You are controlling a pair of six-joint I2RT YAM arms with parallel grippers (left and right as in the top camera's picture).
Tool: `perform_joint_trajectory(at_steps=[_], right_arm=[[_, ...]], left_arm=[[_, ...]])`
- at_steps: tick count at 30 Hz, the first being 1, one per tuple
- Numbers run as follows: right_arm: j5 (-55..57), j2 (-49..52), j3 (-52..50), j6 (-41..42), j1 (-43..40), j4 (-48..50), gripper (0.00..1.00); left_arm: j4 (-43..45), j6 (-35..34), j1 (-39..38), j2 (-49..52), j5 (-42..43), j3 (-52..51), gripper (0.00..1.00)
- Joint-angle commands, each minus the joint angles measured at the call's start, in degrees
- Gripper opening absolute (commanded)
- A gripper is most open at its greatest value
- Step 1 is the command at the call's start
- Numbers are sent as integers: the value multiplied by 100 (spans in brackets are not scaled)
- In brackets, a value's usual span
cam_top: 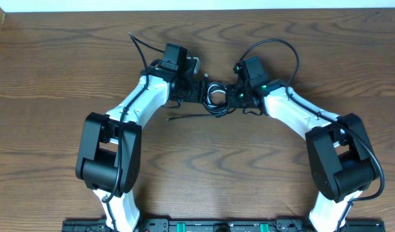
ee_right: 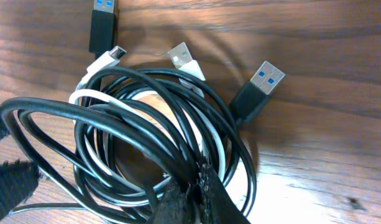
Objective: Untangle cables
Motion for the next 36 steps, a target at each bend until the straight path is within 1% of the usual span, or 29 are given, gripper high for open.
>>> perform_joint_trajectory(at_steps=[1,6,10,13,17,20,25,26,28,30,32,34,36], right_arm=[[-236,0,61,-17,-221,-48,1],[-356,15,59,-20,-289,-155,1],[-361,61,59,-20,-291,-195,1],[-660,61,118,-411,-413,-424,1],[-680,61,531,-1182,-647,-1375,1],[-748,61,815,-1720,-774,-1779,1],[-1058,61,907,-1790,-807,-1821,1],[-1128,61,907,-1860,-791,-1845,2],[-1091,61,907,-1908,-741,-1915,8],[-1084,61,905,-1910,-717,-1980,9],[-1047,109,905,-1915,-691,-2017,7],[-874,212,905,-1963,-671,-2009,1],[-673,389,905,-2131,-660,-2002,1]], left_arm=[[-48,31,-42,55,-55,131,67],[-26,31,-72,90,-50,203,67],[282,33,-262,326,-7,203,67],[310,50,-345,396,-9,214,67],[-149,52,-330,391,-11,466,67],[-144,52,-341,393,-11,531,68],[-129,13,-402,487,-9,518,70],[-127,7,-433,509,-9,503,71],[-120,9,-511,568,-11,490,73],[-72,9,-568,656,-11,487,73],[9,7,-612,761,-11,487,73],[70,7,-645,846,-9,487,73],[92,9,-678,890,-11,487,73]])
